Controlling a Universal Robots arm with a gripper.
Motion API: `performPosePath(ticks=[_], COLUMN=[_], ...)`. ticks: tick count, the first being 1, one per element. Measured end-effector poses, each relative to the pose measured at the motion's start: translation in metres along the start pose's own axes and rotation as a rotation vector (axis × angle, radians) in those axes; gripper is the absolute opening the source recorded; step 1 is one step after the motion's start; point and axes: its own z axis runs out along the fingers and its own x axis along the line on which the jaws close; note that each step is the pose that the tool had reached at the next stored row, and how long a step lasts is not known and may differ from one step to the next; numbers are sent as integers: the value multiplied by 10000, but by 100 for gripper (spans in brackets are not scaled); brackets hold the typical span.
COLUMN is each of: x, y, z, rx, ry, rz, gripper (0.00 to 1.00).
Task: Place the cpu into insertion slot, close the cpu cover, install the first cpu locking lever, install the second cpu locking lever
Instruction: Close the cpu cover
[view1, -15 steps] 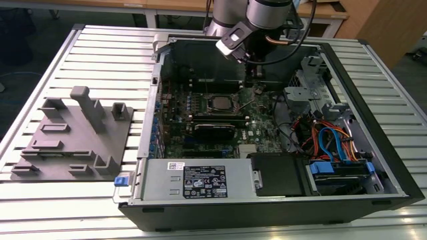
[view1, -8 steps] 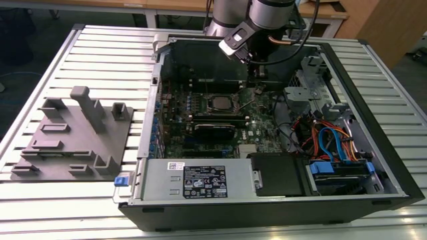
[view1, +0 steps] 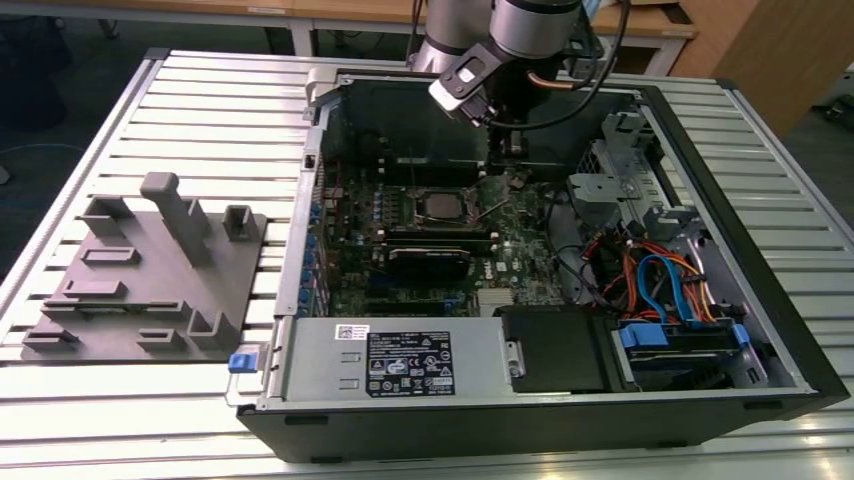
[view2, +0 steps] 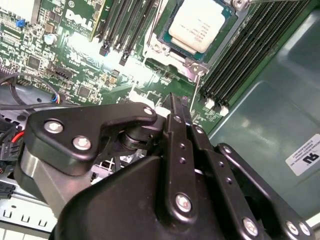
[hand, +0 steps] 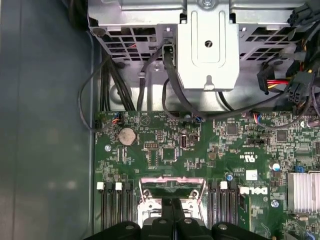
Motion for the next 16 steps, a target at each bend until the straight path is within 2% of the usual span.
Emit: performPosePath(ticks=[16], x=[-2], y=[-85], z=[-2], rx=[1], ry=[-1], rz=[0], gripper=[10])
